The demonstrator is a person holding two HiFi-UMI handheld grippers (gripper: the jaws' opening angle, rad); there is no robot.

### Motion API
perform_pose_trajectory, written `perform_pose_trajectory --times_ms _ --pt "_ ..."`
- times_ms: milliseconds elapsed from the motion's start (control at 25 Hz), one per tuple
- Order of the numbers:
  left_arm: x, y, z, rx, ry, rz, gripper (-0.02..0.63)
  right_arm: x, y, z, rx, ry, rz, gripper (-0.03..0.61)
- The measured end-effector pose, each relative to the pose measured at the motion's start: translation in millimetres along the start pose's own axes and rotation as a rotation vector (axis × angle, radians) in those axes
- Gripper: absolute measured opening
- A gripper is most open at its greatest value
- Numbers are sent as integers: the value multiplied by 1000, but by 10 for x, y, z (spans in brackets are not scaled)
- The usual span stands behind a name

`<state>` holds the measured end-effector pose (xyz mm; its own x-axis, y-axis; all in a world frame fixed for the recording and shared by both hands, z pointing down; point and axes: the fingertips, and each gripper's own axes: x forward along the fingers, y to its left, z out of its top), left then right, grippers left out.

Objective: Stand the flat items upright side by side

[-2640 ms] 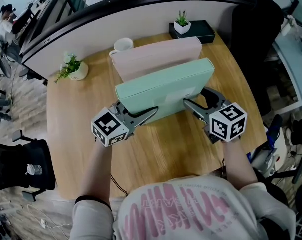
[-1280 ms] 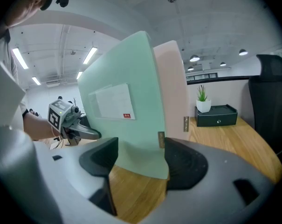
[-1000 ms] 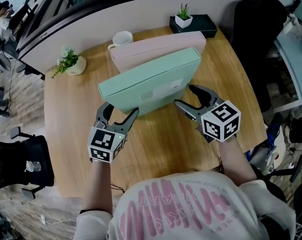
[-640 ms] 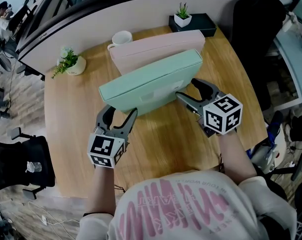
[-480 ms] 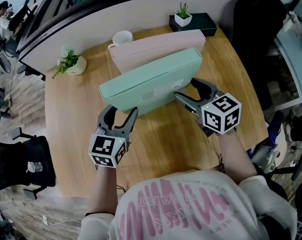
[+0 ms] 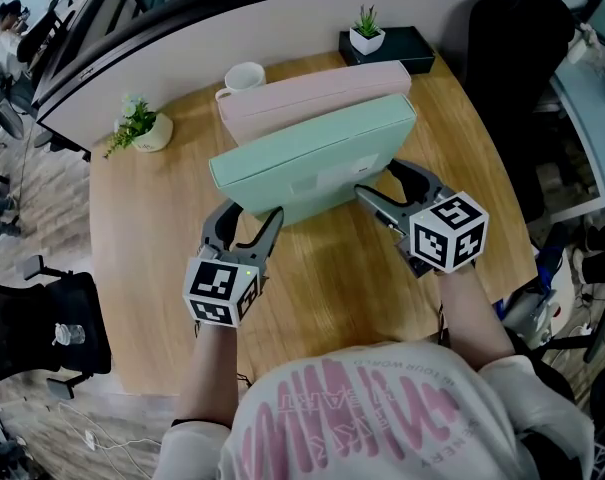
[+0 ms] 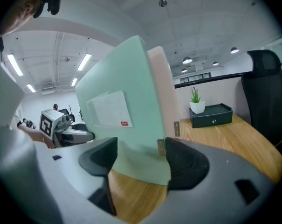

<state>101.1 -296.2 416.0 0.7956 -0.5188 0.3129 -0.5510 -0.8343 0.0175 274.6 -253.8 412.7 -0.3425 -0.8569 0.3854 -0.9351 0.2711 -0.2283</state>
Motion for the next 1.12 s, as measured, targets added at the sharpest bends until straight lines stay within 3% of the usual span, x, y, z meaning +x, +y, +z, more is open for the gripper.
perform_pose_trajectory --times_ms 1120 --pt "291 40 106 -50 0 27 245 -74 -179 23 31 -18 -45 333"
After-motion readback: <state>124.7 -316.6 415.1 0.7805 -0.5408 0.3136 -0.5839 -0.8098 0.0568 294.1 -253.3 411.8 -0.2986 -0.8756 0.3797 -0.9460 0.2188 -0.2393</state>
